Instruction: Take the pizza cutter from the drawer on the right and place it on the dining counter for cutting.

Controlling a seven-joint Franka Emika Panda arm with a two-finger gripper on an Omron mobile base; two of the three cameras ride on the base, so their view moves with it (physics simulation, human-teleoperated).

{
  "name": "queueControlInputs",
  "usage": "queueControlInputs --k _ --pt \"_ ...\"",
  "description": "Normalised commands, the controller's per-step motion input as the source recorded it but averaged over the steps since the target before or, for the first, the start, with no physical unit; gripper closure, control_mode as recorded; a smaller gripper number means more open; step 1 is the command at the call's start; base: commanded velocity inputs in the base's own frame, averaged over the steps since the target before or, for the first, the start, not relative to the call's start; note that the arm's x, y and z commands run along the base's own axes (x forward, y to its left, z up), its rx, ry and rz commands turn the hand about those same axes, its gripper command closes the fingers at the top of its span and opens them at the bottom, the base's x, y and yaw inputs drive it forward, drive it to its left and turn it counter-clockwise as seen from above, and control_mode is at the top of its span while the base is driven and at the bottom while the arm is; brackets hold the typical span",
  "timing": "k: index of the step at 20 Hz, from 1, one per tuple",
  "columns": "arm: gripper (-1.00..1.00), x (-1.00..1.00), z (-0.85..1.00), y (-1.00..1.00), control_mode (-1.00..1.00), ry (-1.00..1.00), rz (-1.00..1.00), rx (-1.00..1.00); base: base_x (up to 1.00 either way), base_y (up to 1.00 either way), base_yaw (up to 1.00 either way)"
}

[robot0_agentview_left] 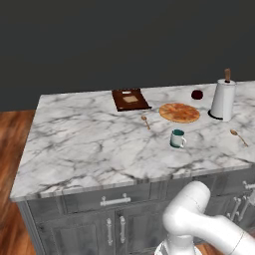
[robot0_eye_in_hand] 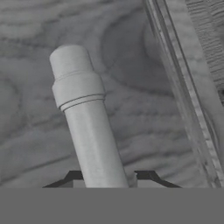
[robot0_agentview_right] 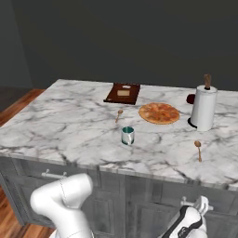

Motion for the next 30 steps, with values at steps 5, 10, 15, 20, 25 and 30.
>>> queueControlInputs --k 5,10,15,20,25,30 --pt "1.0 -0.84 -0.16 -0.36 -1.0 0.05 0.0 0.0 0.0 0.0 0.0" --pt "1.0 -0.8 -0.18 -0.26 -1.0 0.06 0.0 0.0 0.0 0.0 0.0" --pt "1.0 -0.79 -0.18 -0.23 -1.0 0.07 0.0 0.0 0.0 0.0 0.0" --pt "1.0 -0.97 -0.24 -0.26 -1.0 0.04 0.0 0.0 0.0 0.0 0.0" --pt "1.0 -0.9 -0.24 -0.23 -1.0 0.05 0.0 0.0 0.0 0.0 0.0" --pt "1.0 -0.92 -0.23 -0.32 -1.0 0.04 0.0 0.0 0.0 0.0 0.0"
